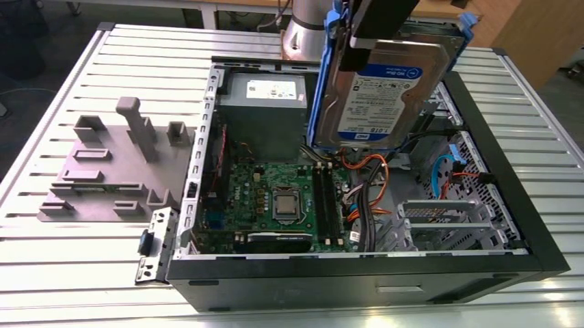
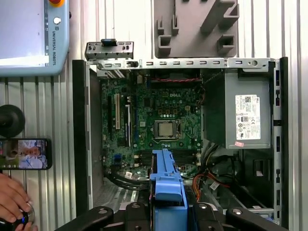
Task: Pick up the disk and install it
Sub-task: 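Insert the disk into the insertion slot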
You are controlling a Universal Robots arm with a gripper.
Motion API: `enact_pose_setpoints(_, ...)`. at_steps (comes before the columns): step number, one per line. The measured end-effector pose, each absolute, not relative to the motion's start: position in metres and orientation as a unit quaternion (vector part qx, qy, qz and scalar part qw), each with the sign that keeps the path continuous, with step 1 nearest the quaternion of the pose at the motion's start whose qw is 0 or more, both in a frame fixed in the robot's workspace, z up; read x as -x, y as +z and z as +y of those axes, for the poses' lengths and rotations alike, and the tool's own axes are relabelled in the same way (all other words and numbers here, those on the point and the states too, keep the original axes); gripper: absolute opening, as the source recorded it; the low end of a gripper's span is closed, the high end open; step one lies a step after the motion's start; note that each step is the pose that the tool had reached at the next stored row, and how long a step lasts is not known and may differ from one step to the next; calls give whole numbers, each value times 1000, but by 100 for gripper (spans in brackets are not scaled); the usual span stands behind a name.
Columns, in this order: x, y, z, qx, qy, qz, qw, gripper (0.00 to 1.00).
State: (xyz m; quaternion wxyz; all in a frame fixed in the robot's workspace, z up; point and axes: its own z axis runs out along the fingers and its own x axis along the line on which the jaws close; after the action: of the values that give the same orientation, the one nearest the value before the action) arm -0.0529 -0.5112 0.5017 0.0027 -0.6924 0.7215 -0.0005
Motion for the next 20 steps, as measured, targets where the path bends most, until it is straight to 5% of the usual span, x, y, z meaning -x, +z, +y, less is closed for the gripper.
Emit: enact_pose_setpoints(20, 22, 496, -541, 692, 0, 721, 2, 36)
